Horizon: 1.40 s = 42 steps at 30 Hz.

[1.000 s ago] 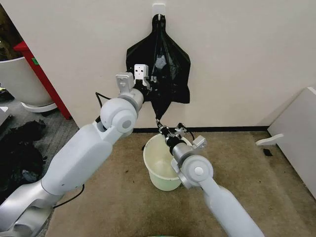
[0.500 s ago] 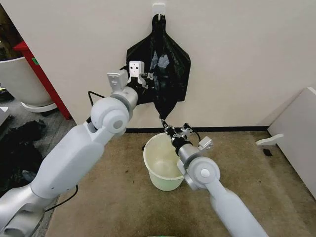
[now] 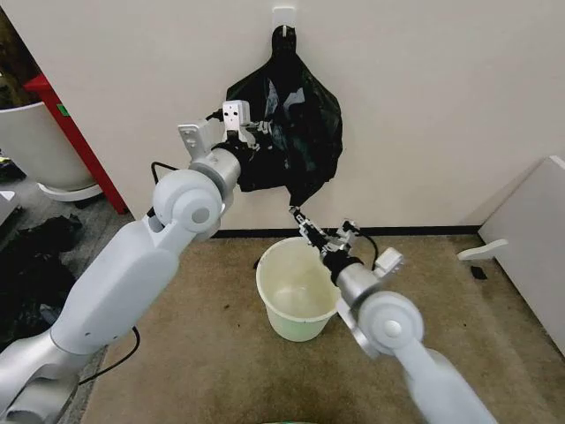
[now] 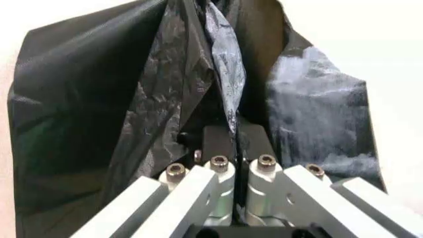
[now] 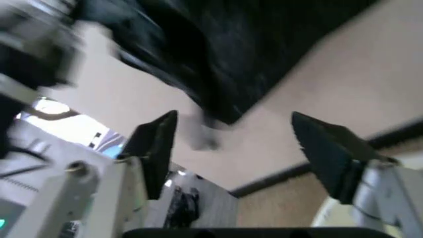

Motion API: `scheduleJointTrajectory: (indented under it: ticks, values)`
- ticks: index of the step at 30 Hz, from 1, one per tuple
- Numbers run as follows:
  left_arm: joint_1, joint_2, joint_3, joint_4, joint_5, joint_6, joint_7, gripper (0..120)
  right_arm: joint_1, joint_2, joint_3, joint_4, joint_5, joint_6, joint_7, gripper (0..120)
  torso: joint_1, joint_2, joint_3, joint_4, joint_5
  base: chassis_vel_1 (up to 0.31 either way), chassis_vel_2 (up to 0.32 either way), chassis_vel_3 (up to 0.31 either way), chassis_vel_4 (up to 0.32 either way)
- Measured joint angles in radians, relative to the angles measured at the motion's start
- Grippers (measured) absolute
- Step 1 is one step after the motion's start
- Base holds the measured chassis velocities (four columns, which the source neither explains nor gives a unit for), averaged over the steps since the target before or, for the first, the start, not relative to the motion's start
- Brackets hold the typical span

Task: Place the garbage bag over the trash bin.

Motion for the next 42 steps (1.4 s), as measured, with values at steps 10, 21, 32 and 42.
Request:
scheduleJointTrajectory:
  ticks: [10,21,32,42]
  values:
    - [0.026,0.006,-0.008,0.001,-0.01,-0.013,0.024,0,0.194,-0.064,0.064,0.073,0.198,-0.032,0.09,99,0.0,0.0,0.0,0.0,-0.0001,0.0,0.0,0.0,0.0]
    - [0.034,0.02,-0.017,-0.006,-0.031,-0.014,0.028,0,0.437,-0.032,-0.027,-0.126,0.126,-0.068,0.055,100,0.0,0.0,0.0,0.0003,-0.0001,0.0,0.0,0.0,0.0]
    - [0.042,0.028,-0.029,-0.017,-0.052,-0.013,0.037,0,0.527,-0.053,-0.11,-0.24,-0.035,-0.096,-0.122,99,0.0,0.0,0.0,0.0,-0.0002,0.0,0.0,0.0,0.0]
    - [0.038,0.031,-0.028,-0.023,-0.055,-0.009,0.038,0,0.577,-0.045,-0.135,-0.301,-0.09,-0.091,-0.126,69,0.0,0.0,0.0,0.0,-0.0001,0.0,0.0,0.0,0.0]
